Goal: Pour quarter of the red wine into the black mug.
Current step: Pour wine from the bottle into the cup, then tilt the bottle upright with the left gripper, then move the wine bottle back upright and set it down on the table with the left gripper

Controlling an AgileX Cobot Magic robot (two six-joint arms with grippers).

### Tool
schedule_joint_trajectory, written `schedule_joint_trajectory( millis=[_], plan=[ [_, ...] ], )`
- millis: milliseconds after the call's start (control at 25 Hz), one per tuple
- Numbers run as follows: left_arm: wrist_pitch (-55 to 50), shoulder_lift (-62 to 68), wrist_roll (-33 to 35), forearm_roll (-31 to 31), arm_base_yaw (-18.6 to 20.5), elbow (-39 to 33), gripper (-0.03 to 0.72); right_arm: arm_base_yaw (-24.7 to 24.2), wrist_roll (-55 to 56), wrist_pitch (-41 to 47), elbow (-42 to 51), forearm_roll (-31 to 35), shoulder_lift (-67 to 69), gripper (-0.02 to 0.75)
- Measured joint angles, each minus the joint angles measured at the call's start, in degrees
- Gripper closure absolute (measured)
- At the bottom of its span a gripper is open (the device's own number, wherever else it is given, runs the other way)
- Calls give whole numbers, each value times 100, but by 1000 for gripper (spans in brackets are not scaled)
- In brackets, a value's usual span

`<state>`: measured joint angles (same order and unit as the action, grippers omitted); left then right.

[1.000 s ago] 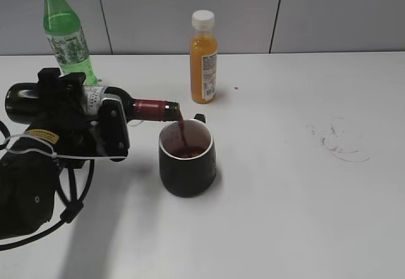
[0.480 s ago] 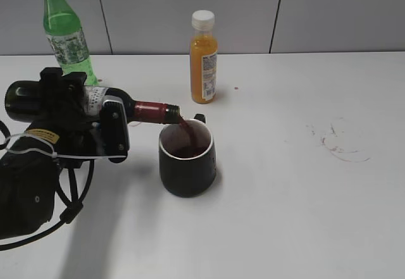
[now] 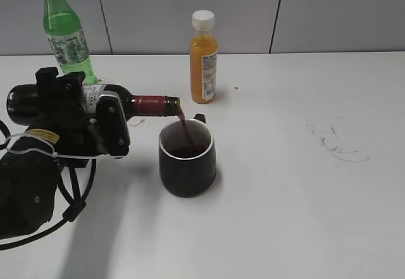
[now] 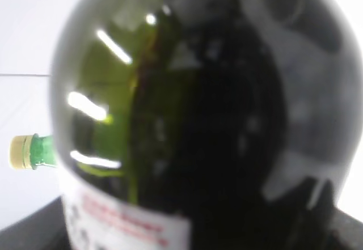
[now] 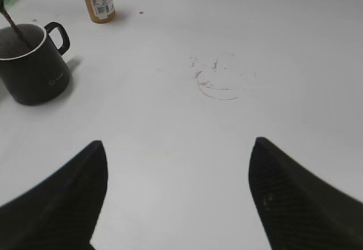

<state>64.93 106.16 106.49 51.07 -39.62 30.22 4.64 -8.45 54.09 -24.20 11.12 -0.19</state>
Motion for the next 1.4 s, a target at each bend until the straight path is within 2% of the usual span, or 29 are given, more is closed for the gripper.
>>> schedule_joint_trajectory(
  millis=[640,720,880,1000,1120,1240,1400],
  plan=[
    [0,0,-3283,-802,-41,0,142,0,0,-6,0,0,0,153],
    [0,0,-3826,-823,-41,0,142,0,0,-6,0,0,0,153],
    [0,0,-5354,-825,-34,0,142,0,0,-6,0,0,0,153],
    [0,0,-6080,-836,25,0,142,0,0,-6,0,0,0,153],
    [0,0,-6890,-856,128,0,142,0,0,-6,0,0,0,153],
    [-5,0,-7893,-1147,359,0,142,0,0,-6,0,0,0,153],
    [-5,0,-8849,-2373,980,0,142,0,0,-6,0,0,0,153]
  ],
)
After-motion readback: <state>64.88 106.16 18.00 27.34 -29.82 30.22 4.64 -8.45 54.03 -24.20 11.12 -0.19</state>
